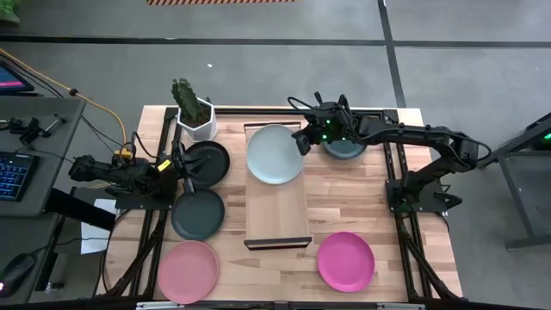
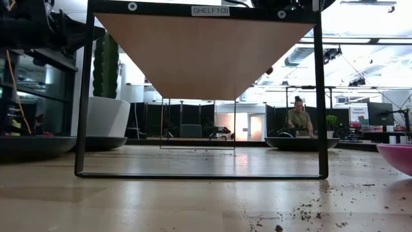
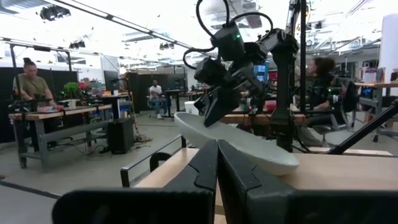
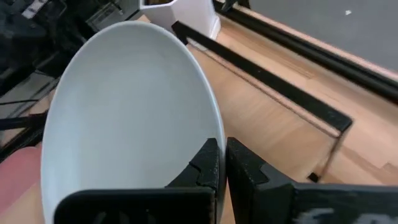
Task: Place and stack plates onto a shelf
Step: Put the white plate on the shelf
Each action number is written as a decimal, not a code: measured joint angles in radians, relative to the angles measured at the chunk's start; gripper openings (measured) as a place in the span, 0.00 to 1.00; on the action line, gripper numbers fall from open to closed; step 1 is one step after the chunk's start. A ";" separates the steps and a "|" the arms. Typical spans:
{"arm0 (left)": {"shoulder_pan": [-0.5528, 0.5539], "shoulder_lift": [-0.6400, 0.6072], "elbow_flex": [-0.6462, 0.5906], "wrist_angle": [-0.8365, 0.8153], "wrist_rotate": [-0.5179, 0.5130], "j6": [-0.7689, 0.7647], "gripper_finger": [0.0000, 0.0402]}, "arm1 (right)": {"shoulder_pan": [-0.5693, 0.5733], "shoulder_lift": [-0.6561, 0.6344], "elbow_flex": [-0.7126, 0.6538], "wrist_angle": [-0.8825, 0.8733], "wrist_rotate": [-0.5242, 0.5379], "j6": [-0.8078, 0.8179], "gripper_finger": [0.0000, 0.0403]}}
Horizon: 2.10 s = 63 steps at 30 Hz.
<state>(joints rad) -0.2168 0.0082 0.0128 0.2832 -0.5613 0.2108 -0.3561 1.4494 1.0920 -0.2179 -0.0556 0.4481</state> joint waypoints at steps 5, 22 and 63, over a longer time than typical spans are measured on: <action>0.000 0.000 0.000 0.000 0.000 0.000 0.00 | 0.000 0.000 0.000 0.001 0.023 -0.001 0.02; 0.000 0.000 0.000 -0.001 0.000 0.001 0.00 | 0.000 -0.014 0.001 0.066 0.081 -0.069 0.25; 0.000 0.000 0.000 -0.001 -0.002 0.002 0.00 | 0.319 -0.071 -0.061 -0.197 -0.023 -0.586 0.00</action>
<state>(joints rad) -0.2169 0.0082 0.0127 0.2819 -0.5636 0.2131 -0.0367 1.3785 1.0313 -0.4153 -0.0784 -0.1382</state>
